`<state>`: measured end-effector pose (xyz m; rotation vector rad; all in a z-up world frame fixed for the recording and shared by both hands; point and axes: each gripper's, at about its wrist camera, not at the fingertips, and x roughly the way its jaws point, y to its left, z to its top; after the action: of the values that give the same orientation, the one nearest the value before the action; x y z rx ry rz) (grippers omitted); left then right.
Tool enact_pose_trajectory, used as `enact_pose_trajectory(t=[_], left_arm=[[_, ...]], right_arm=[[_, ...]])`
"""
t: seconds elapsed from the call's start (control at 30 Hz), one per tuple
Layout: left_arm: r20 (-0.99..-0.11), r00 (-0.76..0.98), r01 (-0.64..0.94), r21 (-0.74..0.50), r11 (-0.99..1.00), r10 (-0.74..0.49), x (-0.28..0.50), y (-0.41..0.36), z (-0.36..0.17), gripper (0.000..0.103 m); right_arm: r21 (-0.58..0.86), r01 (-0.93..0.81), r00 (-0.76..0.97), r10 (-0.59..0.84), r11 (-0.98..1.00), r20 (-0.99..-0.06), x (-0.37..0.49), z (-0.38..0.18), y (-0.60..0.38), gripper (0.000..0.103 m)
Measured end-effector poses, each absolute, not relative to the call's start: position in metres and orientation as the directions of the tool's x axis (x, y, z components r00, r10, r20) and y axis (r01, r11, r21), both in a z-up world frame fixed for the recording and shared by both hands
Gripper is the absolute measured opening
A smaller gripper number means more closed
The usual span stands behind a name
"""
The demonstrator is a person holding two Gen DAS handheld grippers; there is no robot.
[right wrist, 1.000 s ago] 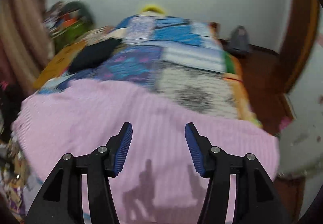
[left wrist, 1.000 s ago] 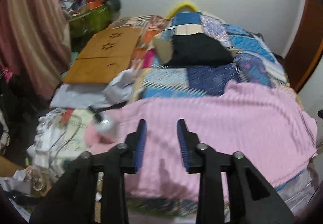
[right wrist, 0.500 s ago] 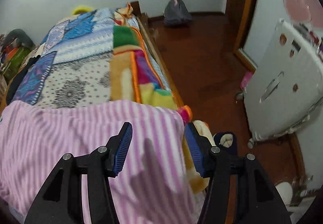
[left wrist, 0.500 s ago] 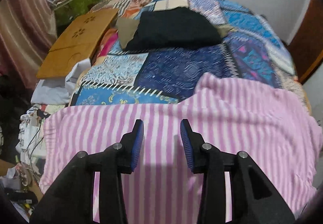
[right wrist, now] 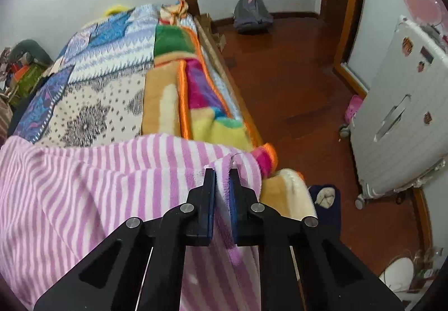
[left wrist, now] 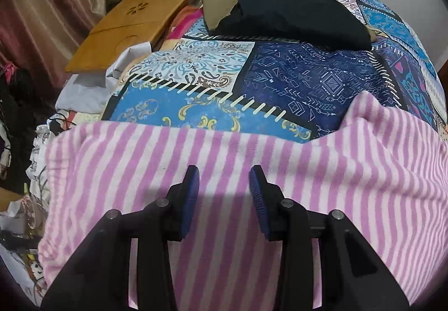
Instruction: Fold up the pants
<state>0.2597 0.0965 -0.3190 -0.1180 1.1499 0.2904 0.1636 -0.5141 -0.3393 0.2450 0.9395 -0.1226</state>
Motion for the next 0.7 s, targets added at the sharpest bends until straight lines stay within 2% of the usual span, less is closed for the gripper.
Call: enact_pose_trajectory(t=[0.17,0.27,0.43,0.57,0.7], left_arm=[[-0.91,0.378,-0.278,0.066,0.958,0.173,0.263,0.098,-0.321,0.041],[-0.908,0.377,-0.285,0.073,0.956,0.182,0.263,0.101,-0.321,0.041],[-0.906,0.379,-0.289,0.079,0.954,0.189,0.263,0.105,-0.322,0.041],[-0.904,0.378,-0.274,0.095,0.957,0.198,0.263,0.104,-0.32,0.041],[-0.898,0.393,-0.27,0.093,0.958,0.198,0.256,0.104,-0.307,0.041]], right_arm=[[0.065,0.212,0.658,-0.093,0.975,-0.747,0.163,-0.314,-0.51,0.006],[0.07,0.224,0.698,-0.11,0.972,-0.707,0.167,-0.296,-0.513,0.006],[0.018,0.256,0.639,-0.155,0.966,-0.754,0.193,-0.306,-0.523,0.006],[0.073,0.275,0.534,-0.09,0.959,-0.841,0.209,-0.336,-0.538,0.01],[0.097,0.276,0.529,-0.067,0.956,-0.846,0.191,-0.332,-0.539,0.015]])
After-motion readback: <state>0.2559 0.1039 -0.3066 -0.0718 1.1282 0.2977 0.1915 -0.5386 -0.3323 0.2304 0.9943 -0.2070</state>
